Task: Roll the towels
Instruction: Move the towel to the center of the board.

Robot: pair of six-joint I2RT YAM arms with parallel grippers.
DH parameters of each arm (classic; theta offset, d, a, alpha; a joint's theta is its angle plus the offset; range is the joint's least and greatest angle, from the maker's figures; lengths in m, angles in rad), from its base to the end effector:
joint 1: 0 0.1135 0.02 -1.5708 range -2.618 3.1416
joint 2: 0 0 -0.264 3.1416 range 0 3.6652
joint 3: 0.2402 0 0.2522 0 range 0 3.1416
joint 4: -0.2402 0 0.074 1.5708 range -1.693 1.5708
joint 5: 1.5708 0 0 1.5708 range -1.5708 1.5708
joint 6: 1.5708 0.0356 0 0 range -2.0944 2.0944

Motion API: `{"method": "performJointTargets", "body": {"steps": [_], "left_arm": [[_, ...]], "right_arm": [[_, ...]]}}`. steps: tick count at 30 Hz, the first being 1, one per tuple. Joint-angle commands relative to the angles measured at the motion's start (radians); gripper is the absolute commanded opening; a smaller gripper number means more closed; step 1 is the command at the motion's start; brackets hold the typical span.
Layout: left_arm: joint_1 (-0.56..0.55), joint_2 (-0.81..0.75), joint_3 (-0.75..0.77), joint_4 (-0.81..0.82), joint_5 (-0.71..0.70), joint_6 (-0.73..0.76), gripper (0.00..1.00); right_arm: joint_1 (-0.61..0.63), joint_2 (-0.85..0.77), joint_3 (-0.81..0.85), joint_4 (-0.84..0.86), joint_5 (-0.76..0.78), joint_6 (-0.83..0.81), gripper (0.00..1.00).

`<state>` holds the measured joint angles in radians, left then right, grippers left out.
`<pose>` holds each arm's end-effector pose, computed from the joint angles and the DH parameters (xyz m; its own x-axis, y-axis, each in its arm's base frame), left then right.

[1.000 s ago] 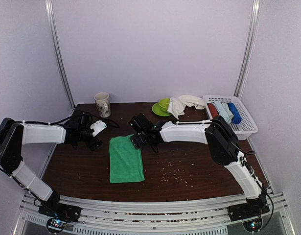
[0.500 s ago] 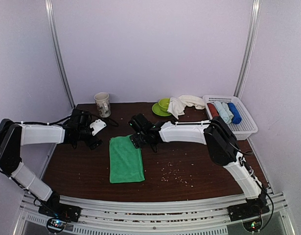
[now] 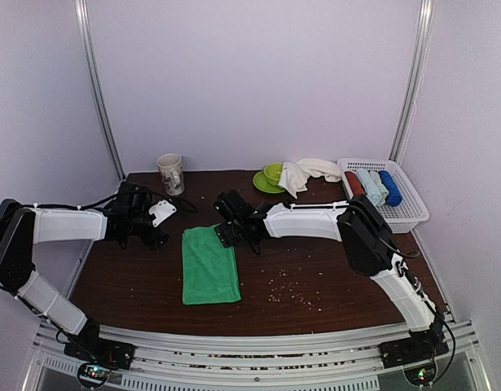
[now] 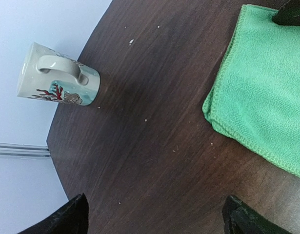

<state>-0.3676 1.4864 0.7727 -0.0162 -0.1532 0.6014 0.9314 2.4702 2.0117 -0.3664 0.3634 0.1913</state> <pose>0.2852 -0.1040 0.1888 -0.3722 0.7425 -0.5569 0.5574 0.6586 0.5056 0.3358 0.4304 0.1443 -0.5455 -0.4358 -0.7159 -0.5117 0.8497 -0.1273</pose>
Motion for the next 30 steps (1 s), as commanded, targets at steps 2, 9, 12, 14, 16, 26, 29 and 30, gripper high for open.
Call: {"method": "performJointTargets", "body": {"steps": [2, 9, 12, 14, 16, 26, 29, 30], "left_arm": [[-0.002, -0.025, -0.018, 0.05, 0.014, 0.018, 0.98], [-0.001, -0.041, -0.033, 0.049, 0.051, 0.05, 0.98], [-0.002, -0.053, -0.035, 0.044, 0.078, 0.071, 0.98], [-0.002, -0.06, -0.036, 0.041, 0.103, 0.084, 0.98], [-0.004, -0.071, -0.038, 0.032, 0.146, 0.098, 0.98], [-0.123, -0.176, -0.129, 0.027, 0.303, 0.226, 0.98], [-0.195, -0.204, -0.165, 0.067, 0.295, 0.265, 0.98], [-0.225, -0.211, -0.178, 0.088, 0.282, 0.277, 0.98]], "right_arm": [[0.0, 0.057, 0.044, -0.018, 0.015, 0.02, 0.94], [-0.03, 0.04, 0.012, -0.056, 0.071, 0.037, 0.93], [-0.067, 0.001, -0.062, -0.04, 0.067, 0.039, 0.93], [-0.092, -0.023, -0.101, -0.032, 0.068, 0.035, 0.93], [-0.118, -0.04, -0.128, -0.024, 0.067, 0.027, 0.93], [-0.22, -0.065, -0.134, -0.041, 0.043, -0.072, 0.93], [-0.227, -0.099, -0.139, -0.041, 0.046, -0.132, 0.94], [-0.227, -0.123, -0.15, -0.042, 0.043, -0.147, 0.95]]}}
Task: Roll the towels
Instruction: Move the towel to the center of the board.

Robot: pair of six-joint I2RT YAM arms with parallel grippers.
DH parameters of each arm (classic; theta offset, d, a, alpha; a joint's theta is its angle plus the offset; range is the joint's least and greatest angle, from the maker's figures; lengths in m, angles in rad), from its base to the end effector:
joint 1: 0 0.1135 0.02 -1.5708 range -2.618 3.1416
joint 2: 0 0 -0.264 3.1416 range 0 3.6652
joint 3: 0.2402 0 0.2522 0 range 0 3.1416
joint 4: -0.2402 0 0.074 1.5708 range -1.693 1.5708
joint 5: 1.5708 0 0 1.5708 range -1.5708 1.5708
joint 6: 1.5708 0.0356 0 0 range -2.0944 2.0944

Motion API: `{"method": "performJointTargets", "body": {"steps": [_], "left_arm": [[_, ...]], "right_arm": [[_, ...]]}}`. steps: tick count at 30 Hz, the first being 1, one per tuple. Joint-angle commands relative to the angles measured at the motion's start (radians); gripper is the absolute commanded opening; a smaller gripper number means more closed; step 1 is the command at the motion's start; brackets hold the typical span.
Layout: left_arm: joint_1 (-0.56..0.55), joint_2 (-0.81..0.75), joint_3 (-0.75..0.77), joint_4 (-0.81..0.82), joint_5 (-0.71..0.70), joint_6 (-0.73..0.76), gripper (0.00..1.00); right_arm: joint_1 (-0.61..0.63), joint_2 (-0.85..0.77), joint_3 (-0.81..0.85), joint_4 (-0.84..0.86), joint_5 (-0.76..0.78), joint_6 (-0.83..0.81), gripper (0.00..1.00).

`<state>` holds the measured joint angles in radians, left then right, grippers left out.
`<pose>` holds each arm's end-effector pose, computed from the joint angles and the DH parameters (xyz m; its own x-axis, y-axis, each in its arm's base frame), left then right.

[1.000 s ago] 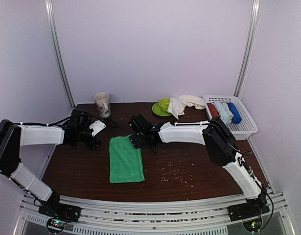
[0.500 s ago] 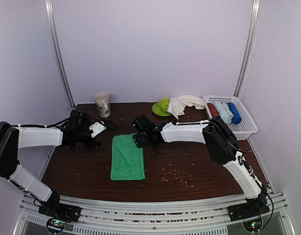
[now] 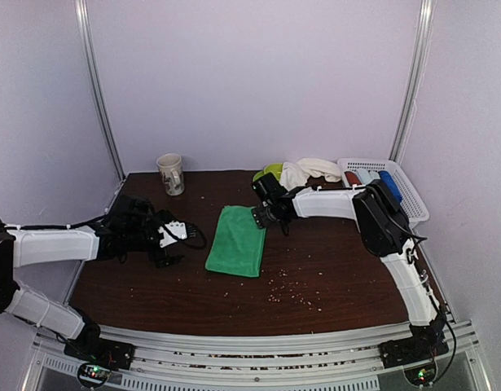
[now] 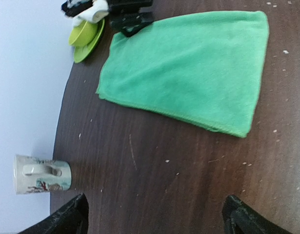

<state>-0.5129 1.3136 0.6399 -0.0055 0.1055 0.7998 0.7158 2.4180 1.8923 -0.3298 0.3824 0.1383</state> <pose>0.2307 -0.1342 0.1942 0.0198 0.8074 -0.5896 0.7824 0.3547 0.5120 0.4087 0.3378 0.1365 -0.6227 -0.3720 -0.6884 -0.3416 0.9207 -0.1886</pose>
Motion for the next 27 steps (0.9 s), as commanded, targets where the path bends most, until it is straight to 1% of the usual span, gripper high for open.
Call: {"method": "performJointTargets", "body": {"steps": [1, 4, 6, 11, 13, 15, 16, 18, 20, 23, 27], "left_arm": [[-0.107, -0.042, -0.059, 0.097, 0.013, 0.093, 0.98], [-0.183, -0.037, -0.095, 0.17, -0.022, 0.137, 0.98], [-0.214, -0.021, -0.108, 0.205, -0.039, 0.165, 0.98], [-0.227, 0.024, -0.125, 0.263, -0.038, 0.233, 0.98], [-0.228, 0.033, -0.147, 0.307, -0.037, 0.282, 0.98], [-0.228, 0.042, -0.172, 0.362, -0.029, 0.335, 0.96], [-0.228, 0.05, -0.185, 0.392, -0.029, 0.358, 0.95], [-0.228, 0.075, -0.192, 0.425, -0.031, 0.396, 0.9], [-0.228, 0.116, -0.17, 0.402, -0.033, 0.416, 0.84], [-0.228, 0.163, -0.136, 0.362, -0.021, 0.409, 0.8], [-0.228, 0.219, -0.108, 0.37, -0.033, 0.383, 0.77]], "right_arm": [[-0.012, -0.101, -0.049, -0.075, 0.021, -0.108, 0.96], [-0.01, -0.24, -0.172, -0.009, -0.011, -0.158, 1.0], [-0.009, -0.347, -0.275, 0.042, -0.026, -0.194, 1.0], [0.007, -0.626, -0.561, 0.2, -0.064, -0.258, 1.0], [0.03, -0.722, -0.669, 0.253, -0.074, -0.31, 1.0], [0.067, -0.802, -0.807, 0.335, -0.048, -0.366, 1.0], [0.083, -0.838, -0.851, 0.367, -0.032, -0.379, 1.0], [0.109, -0.902, -0.912, 0.392, -0.018, -0.379, 1.0], [0.129, -0.946, -0.956, 0.4, -0.001, -0.361, 1.0], [0.162, -0.993, -0.988, 0.392, 0.043, -0.334, 1.0], [0.225, -1.037, -1.016, 0.394, 0.086, -0.322, 1.0]]}}
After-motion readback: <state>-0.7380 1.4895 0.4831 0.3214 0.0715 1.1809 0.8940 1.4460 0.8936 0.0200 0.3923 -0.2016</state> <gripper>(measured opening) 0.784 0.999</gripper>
